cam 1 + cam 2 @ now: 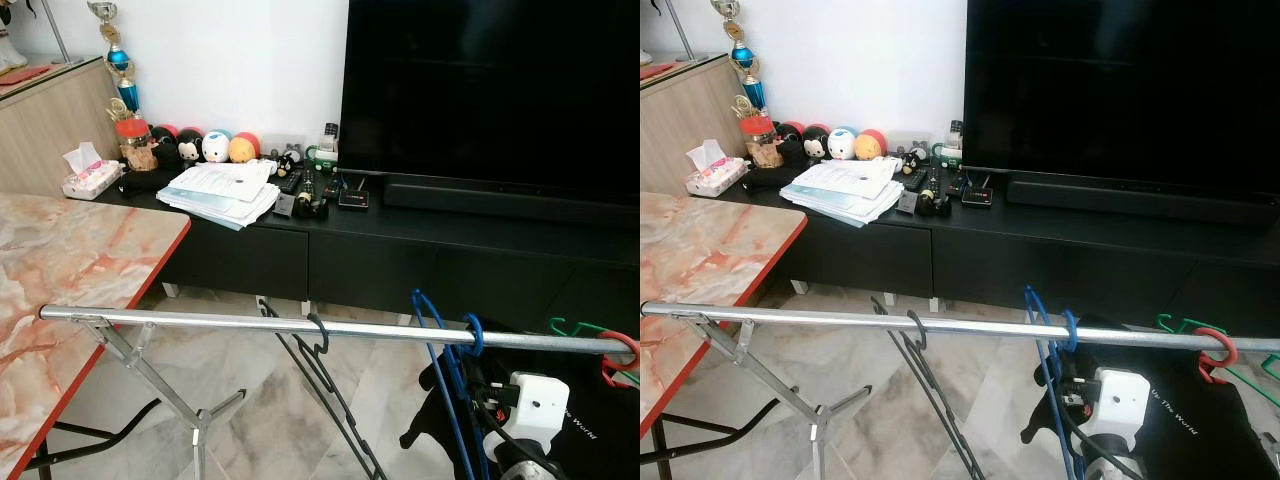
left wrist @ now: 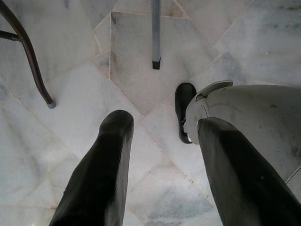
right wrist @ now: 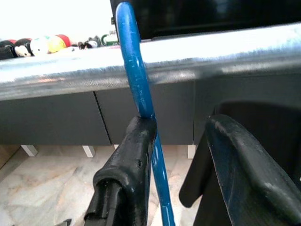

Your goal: Hang hanger

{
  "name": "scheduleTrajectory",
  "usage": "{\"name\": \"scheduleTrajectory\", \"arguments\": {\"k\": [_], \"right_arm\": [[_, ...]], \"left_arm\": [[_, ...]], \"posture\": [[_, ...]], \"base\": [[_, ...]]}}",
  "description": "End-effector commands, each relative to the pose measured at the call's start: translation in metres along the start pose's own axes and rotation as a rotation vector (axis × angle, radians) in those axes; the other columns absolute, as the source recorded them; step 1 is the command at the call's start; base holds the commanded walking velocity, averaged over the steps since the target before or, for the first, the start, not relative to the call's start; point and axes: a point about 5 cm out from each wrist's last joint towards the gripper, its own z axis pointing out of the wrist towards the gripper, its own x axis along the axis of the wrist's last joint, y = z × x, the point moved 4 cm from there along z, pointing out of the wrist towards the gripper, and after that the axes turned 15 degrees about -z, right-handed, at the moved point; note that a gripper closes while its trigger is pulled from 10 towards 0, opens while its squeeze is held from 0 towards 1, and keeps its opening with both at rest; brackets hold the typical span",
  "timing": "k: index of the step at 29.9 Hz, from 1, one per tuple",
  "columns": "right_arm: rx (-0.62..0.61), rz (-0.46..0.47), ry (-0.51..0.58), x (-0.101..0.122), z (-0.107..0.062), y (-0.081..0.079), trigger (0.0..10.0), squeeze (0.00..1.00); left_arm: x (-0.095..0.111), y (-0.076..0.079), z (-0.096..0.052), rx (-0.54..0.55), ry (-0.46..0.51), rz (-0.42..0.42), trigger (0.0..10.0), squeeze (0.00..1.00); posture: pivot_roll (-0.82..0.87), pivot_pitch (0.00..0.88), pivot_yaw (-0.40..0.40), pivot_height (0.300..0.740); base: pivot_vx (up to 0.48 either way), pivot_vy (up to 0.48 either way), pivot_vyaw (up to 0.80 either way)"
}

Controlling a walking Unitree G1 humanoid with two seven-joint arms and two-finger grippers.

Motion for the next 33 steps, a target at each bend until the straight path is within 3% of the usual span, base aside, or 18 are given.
{"name": "scheduleTrajectory", "arguments": {"k": [1, 21, 33], "right_arm": [[-0.005, 0.003, 0.012, 0.0026, 0.0019, 0.0001, 10.0, 0.00], [-0.042, -0.036, 0.008, 0.0020, 0.0078, 0.0053, 10.0, 0.00], [-0.047, -0.046, 0.004, 0.0010, 0.0086, 0.0057, 10.0, 0.00]], "left_arm": [[-0.0011, -0.0035, -0.0007, 0.004, -0.007, 0.008, 10.0, 0.00], [0.0022, -0.0021, 0.0000, -0.008, -0.001, 0.009, 10.0, 0.00], [0.0020, -0.0020, -0.0001, -0.010, -0.001, 0.004, 10.0, 0.00]], "posture": [[-0.01, 0.000, 0.021, 0.740], [0.00, 0.000, 0.014, 0.740], [0.00, 0.000, 0.012, 0.740]], "base": [[0.000, 0.000, 0.00], [0.000, 0.000, 0.00], [-0.257, 0.000, 0.00]]}}
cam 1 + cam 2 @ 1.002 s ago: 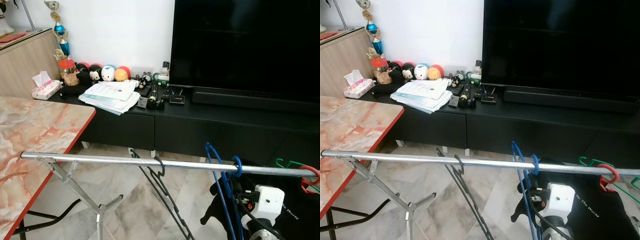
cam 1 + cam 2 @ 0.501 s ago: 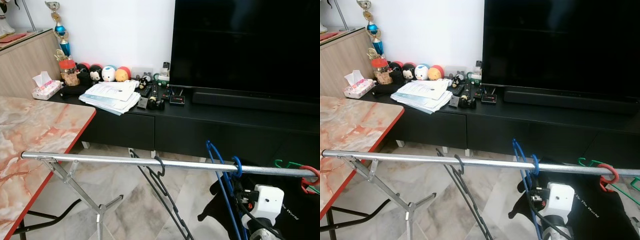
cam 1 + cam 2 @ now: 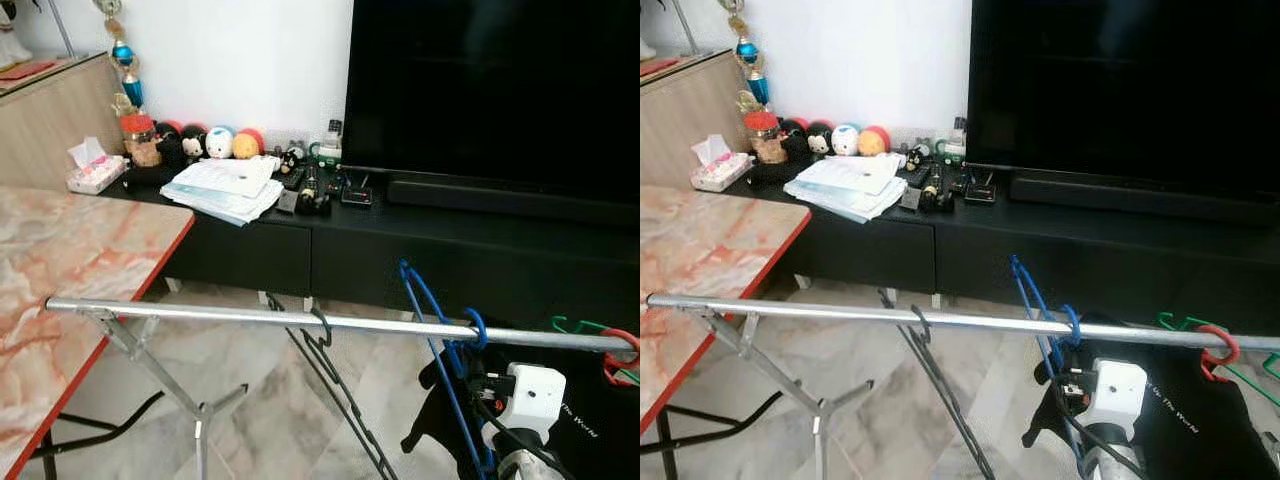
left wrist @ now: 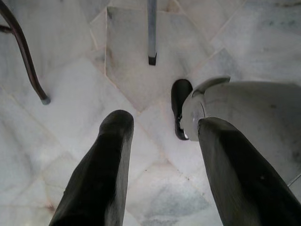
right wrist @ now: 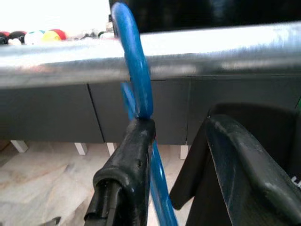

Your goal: Hang hanger

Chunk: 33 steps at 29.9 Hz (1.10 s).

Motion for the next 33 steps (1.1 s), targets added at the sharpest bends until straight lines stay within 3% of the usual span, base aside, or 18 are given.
{"name": "scheduleTrajectory", "arguments": {"k": [1, 33], "right_arm": [[-0.012, -0.013, 0.002, -0.001, 0.000, 0.004, 10.0, 0.00], [-0.078, -0.017, 0.019, 0.001, 0.007, 0.014, 10.0, 0.00]], "left_arm": [[-0.004, -0.005, -0.002, 0.012, -0.013, 0.001, 10.0, 0.00], [-0.003, -0.006, -0.001, 0.013, -0.009, -0.004, 10.0, 0.00]], "posture": [[0.00, 0.000, 0.012, 0.740], [0.00, 0.000, 0.022, 0.740]], "base": [[-0.285, 0.000, 0.00], [-0.295, 0.000, 0.00]]}}
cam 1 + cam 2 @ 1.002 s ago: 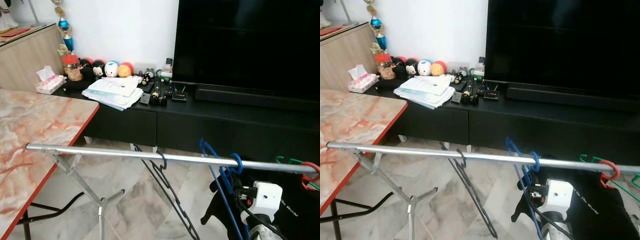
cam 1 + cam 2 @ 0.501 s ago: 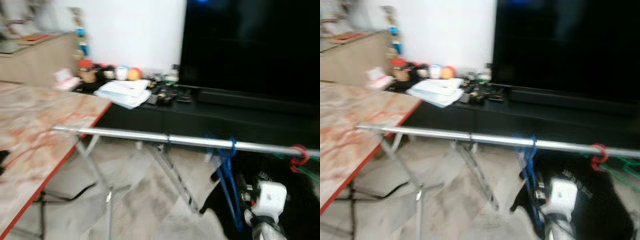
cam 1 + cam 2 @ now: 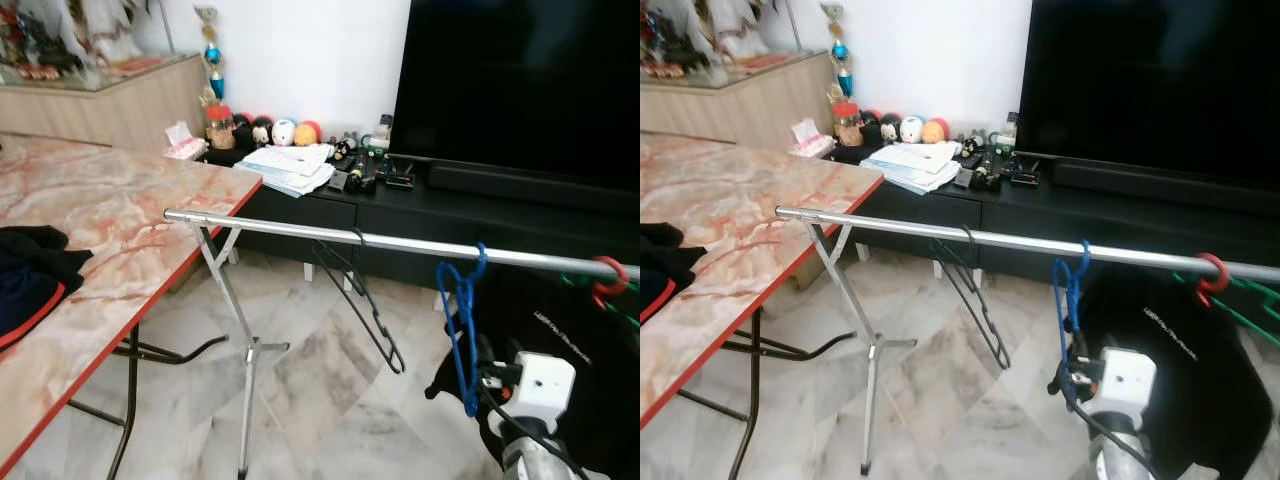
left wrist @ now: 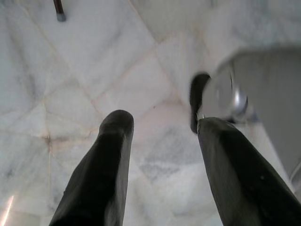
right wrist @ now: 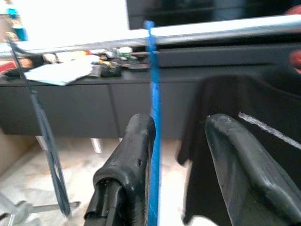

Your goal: Hang hanger

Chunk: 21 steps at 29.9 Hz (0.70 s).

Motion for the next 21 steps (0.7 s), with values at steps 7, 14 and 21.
{"name": "scheduleTrajectory", "arguments": {"k": [7, 14, 21], "right_arm": [[0.002, 0.005, -0.013, -0.005, 0.004, -0.001, 10.0, 0.00], [-0.032, 0.040, -0.093, -0.029, 0.009, 0.006, 10.0, 0.00], [-0.050, 0.098, -0.319, -0.088, 0.003, 0.004, 10.0, 0.00]], "left_arm": [[0.010, -0.002, 0.001, 0.003, 0.021, 0.016, 10.0, 0.00], [0.010, -0.001, 0.001, 0.007, 0.023, 0.012, 10.0, 0.00], [0.010, 0.000, 0.002, 0.007, 0.027, -0.001, 10.0, 0.00]], "posture": [[0.01, 0.000, 0.016, 0.740], [0.01, 0.000, 0.012, 0.740], [0.01, 0.000, 0.020, 0.740]], "base": [[-0.296, 0.000, 0.00], [-0.125, 0.000, 0.00], [0.000, 0.000, 0.00]]}}
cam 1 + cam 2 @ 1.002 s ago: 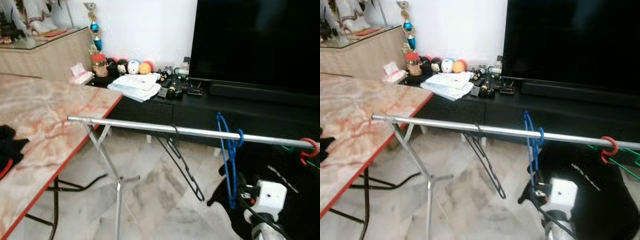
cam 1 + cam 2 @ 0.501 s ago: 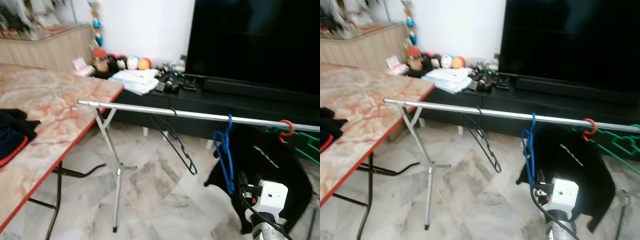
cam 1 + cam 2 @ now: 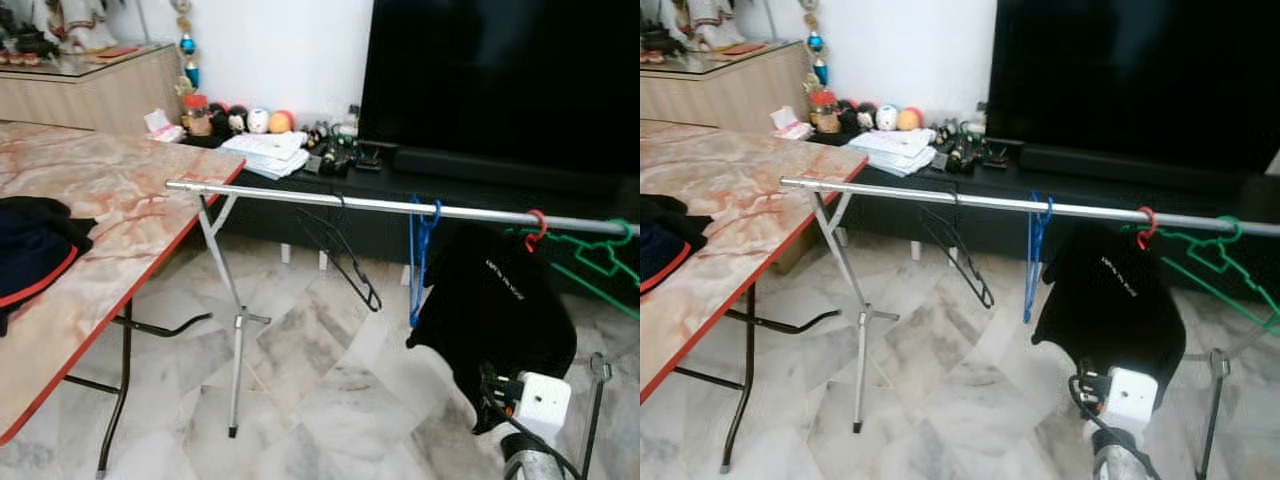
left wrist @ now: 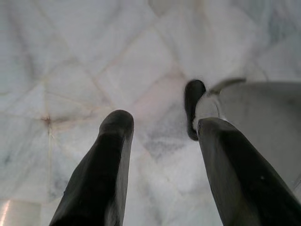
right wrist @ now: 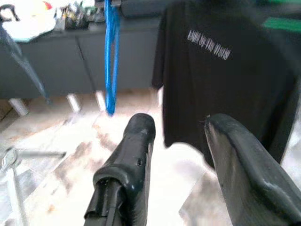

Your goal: Hang hanger

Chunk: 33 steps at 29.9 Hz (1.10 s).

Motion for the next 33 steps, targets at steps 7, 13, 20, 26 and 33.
{"name": "scheduleTrajectory", "arguments": {"k": [7, 13, 20, 26, 33], "right_arm": [[0.127, -0.065, -0.509, -0.116, -0.041, -0.026, 10.0, 0.00], [0.146, -0.057, -0.625, -0.139, -0.061, -0.035, 10.0, 0.00], [0.144, -0.003, -0.628, -0.137, -0.060, -0.052, 10.0, 0.00], [0.131, -0.004, -0.619, -0.132, -0.053, -0.047, 10.0, 0.00], [0.142, -0.007, -0.632, -0.137, -0.059, -0.051, 10.0, 0.00]], "left_arm": [[-0.002, -0.001, 0.000, 0.009, -0.006, -0.012, 10.0, 0.00], [-0.003, -0.002, -0.001, 0.017, -0.004, -0.015, 10.0, 0.00], [-0.003, -0.004, -0.001, 0.020, -0.009, -0.008, 10.0, 0.00], [-0.003, -0.004, -0.001, 0.017, -0.005, -0.009, 10.0, 0.00], [-0.002, -0.003, -0.001, 0.015, -0.006, -0.003, 10.0, 0.00]], "posture": [[0.04, 0.000, 0.025, 0.740], [0.06, 0.000, 0.030, 0.740], [0.04, 0.000, 0.043, 0.740], [0.04, 0.000, 0.040, 0.740], [0.03, 0.000, 0.040, 0.740]], "base": [[0.000, 0.000, 0.00], [0.000, 0.000, 0.00], [0.000, 0.000, 0.00], [0.000, 0.000, 0.00], [0.000, 0.000, -0.52]]}}
